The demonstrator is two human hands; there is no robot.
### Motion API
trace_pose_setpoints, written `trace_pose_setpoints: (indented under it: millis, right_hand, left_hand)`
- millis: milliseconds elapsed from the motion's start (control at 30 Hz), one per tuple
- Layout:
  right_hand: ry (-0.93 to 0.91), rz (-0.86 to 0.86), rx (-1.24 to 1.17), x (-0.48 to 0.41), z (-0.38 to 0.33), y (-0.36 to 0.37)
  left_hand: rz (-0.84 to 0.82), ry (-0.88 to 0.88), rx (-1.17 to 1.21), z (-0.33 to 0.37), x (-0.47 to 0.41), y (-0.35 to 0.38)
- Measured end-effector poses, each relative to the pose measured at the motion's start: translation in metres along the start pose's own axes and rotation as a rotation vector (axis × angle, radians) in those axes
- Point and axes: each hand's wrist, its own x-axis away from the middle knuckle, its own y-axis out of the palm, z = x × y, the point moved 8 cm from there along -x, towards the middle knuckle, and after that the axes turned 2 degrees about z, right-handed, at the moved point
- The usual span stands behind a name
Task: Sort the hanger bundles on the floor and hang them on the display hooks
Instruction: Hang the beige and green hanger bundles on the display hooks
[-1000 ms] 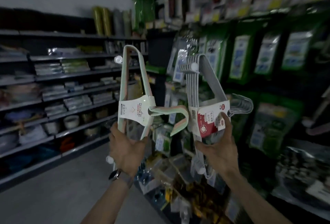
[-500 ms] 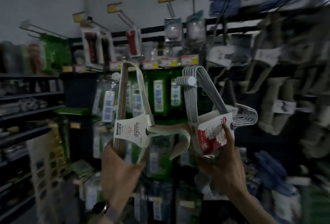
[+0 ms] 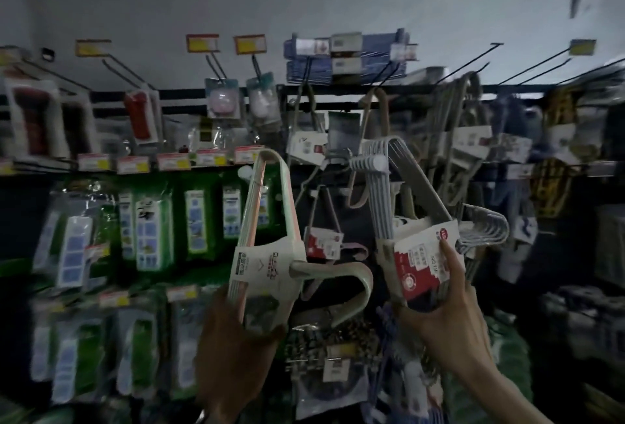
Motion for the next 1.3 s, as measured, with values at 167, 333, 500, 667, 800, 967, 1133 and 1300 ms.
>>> trace_pose_setpoints:
  millis: [167,333,500,667,800,967,1133,1300]
  right_hand:
    - [0.019,0.039,-0.017,-0.034,0.031,-0.040]
    - [0.002,0.020,-0.015,-0.082,0.069,-0.080]
    - [0.002,0.001,-0.017,-0.125,0.112,-0.111]
    - [-0.008,0.011,-0.024,-0.160,0.143,-0.135]
    - [0.005,-0.010,-0.078,-0.174,0.158,-0.144]
    - [0.033,-0.033,-0.067,-0.183,0.176,-0.149]
    - [0.044,0.010,-0.029,-0.194,0.184,-0.157]
    - [0.060,0.006,0.005,-0.200,0.189,-0.154]
  left_hand:
    - [0.033,0.127,-0.047,0.060,0.004,0.036]
    - [0.004,0.161,-0.059,0.114,0.008,0.089]
    - [0.076,0.160,-0.057,0.161,0.009,0.129]
    - [0.125,0.183,-0.093,0.226,-0.003,0.157]
    - [0.116,0.273,-0.198,0.270,-0.031,0.168]
    - [0.110,0.413,-0.311,0.320,-0.064,0.182]
    - [0.099,0.500,-0.338,0.362,-0.089,0.197]
    - [0.122,0.499,-0.314,0.382,-0.114,0.206]
